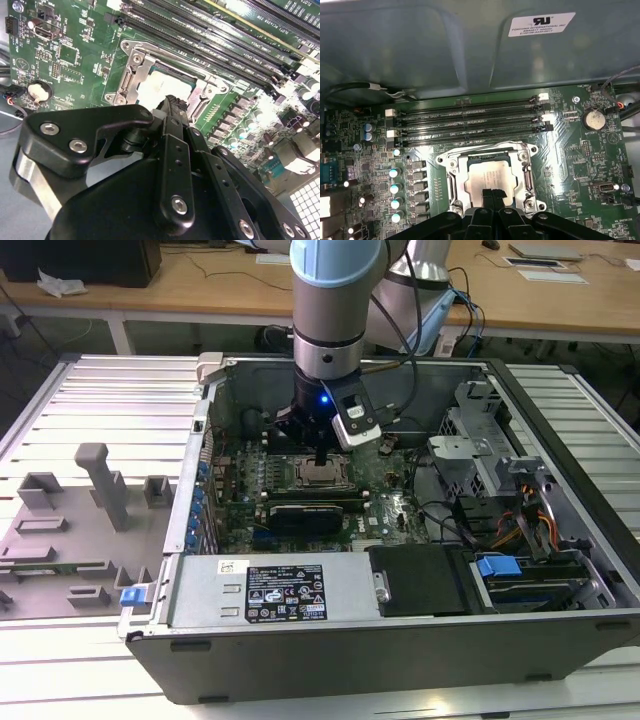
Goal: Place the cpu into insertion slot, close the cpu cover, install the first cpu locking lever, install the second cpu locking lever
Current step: 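Install the second cpu locking lever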
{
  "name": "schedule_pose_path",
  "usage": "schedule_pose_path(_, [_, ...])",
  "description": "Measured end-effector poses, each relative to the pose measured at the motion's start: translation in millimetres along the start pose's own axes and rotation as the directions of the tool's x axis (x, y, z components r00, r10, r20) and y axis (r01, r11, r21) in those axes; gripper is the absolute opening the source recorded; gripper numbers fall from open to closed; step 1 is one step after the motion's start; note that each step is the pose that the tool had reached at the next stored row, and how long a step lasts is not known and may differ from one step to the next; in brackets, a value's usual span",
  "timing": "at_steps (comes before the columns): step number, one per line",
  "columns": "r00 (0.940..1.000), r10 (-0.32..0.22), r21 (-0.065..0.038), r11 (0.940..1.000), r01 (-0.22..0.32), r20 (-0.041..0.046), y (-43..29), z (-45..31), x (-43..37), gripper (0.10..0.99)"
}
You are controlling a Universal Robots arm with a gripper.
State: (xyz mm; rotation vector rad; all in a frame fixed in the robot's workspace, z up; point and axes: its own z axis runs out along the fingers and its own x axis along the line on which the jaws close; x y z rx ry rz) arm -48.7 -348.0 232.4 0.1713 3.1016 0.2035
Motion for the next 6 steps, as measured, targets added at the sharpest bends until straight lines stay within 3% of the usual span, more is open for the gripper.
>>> schedule_pose_path(6, [1.0000,0.000,0.001,1.0000,0.000,0.0001,0.0,0.0,0.0,0.106])
